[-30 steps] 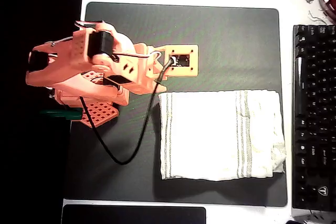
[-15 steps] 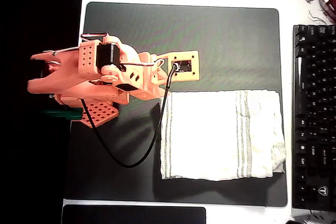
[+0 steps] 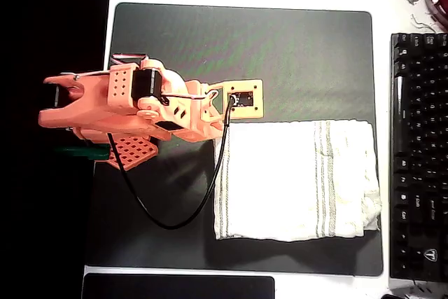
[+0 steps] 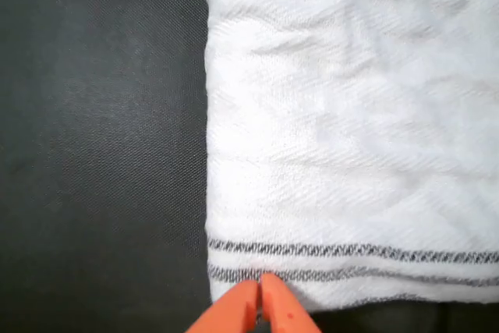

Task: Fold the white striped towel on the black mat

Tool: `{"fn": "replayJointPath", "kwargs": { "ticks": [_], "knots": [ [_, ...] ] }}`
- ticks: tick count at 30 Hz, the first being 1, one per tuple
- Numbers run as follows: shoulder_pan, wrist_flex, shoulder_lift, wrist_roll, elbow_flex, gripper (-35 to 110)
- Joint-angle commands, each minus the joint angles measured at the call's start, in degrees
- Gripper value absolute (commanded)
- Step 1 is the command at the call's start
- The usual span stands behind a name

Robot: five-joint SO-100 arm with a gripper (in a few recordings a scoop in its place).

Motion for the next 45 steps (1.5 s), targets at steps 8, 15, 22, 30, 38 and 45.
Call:
{"fn": "replayJointPath", "kwargs": {
  "ticks": [8,15,22,30,38,45],
  "knots": [
    [0.97,0.62,4.48,-2.11,4.22,0],
    [1.58,0.62,5.27,-2.11,6.86,0],
    [2.20,0.44,5.27,-1.58,9.32,0],
    [2.90,-0.97,5.27,-0.62,11.87,0],
    [2.11,-0.97,5.27,-0.62,11.87,0],
    [1.93,-0.97,5.27,-0.18,11.95,0]
  ]
}}
